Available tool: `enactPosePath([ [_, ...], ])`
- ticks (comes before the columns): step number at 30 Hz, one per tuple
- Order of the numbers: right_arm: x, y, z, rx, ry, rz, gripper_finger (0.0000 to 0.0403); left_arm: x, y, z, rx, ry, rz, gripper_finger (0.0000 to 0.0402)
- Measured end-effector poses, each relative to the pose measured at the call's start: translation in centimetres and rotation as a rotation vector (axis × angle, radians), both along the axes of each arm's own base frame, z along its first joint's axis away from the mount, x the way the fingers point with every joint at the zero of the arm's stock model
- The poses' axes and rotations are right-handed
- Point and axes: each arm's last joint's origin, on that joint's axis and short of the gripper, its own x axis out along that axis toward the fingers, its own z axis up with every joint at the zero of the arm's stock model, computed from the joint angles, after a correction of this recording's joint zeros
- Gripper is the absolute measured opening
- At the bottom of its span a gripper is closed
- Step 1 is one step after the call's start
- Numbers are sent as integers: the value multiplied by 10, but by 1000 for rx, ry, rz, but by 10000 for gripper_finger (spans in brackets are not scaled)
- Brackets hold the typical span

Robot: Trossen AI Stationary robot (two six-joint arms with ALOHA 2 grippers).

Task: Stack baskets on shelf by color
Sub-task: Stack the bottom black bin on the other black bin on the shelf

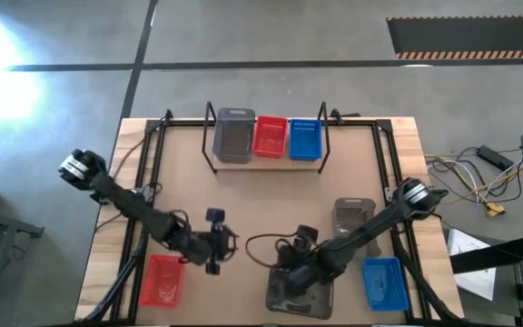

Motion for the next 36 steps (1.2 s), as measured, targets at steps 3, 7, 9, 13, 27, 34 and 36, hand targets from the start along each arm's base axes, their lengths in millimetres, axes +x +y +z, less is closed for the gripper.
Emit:
enactPosePath([
  [3, 11, 9, 0, 37, 80, 46, 170, 1, -17, -8, -18, -27, -46, 141],
  [7, 21, 19, 8, 60, 128, 66, 154, 0, -35, -16, -38, -58, -91, 141],
  [9, 24, 22, 21, 73, 115, 76, 147, -2, -42, -18, -41, -66, -107, 141],
  [13, 27, 30, 39, 120, 75, 88, 141, -8, -48, -21, -56, -80, -70, 141],
  [27, 32, 42, -12, 91, 209, 63, 133, -24, -63, -21, -127, -151, 1, 141],
  [34, 49, 22, -19, 22, 224, 236, 21, -24, -63, -19, -107, -182, 32, 141],
  [36, 55, 13, -18, -12, 222, 341, 16, -24, -64, -16, -80, -216, 74, 141],
])
